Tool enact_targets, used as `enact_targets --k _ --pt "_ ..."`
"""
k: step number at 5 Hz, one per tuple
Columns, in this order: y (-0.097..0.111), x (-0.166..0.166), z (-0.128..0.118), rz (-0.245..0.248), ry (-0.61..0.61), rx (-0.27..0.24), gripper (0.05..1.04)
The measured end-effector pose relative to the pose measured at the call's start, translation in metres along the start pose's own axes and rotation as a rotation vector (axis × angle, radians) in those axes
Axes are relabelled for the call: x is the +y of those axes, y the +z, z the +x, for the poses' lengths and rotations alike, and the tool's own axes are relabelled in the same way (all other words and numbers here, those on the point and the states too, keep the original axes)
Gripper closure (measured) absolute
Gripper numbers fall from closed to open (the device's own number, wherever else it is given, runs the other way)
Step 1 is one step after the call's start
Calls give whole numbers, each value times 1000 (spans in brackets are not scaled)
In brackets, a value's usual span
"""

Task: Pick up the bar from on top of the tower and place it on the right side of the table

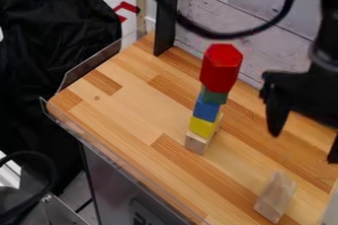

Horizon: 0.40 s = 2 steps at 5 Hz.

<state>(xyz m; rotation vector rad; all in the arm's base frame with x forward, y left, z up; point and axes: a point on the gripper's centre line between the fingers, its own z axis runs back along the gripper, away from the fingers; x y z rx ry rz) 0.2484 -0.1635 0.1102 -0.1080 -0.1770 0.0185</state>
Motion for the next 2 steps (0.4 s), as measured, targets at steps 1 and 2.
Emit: enact_targets --k 1,2 --pt "4 -1 -1 19 9 -19 83" --pt "5 -1 0 49 29 -18 83"
